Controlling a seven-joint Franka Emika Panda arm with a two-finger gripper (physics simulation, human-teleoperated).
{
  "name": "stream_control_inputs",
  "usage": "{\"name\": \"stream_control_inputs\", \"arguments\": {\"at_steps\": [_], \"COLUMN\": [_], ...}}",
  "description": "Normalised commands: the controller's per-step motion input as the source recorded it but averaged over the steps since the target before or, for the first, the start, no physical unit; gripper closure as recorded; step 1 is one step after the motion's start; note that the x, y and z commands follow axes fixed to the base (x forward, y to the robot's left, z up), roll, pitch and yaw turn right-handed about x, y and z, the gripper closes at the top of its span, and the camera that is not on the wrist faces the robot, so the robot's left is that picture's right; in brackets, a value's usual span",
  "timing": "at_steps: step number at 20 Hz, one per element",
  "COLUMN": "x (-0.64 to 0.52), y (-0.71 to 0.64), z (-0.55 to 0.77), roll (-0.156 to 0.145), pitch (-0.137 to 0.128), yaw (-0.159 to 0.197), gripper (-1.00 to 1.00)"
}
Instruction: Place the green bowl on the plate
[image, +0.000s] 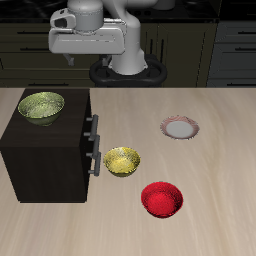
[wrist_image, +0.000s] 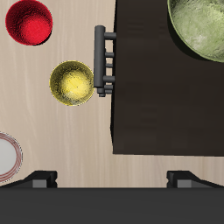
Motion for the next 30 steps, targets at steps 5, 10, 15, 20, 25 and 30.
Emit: {"name": "stream_control_inputs", "arguments": {"at_steps": [5,10,15,20,25,30], "x": [0.19,0.18,0.24,0.19,0.19,0.2], "y": [-0.26,-0.32,-0.24,-0.18,-0.18,-0.04], "z": [0.03,0.04,0.03,0.07,0.11,-0.01], "roll": [0.028,-0.014,0.024,0.041,0.003,0.014], "pitch": [0.008,-0.007,-0.009,0.016,-0.003,0.004], "yaw": [0.032,0.014,0.029,0.001,-0.036,0.048], "gripper": [-1.0,-1.0,-1.0,-1.0,-1.0,-1.0]}}
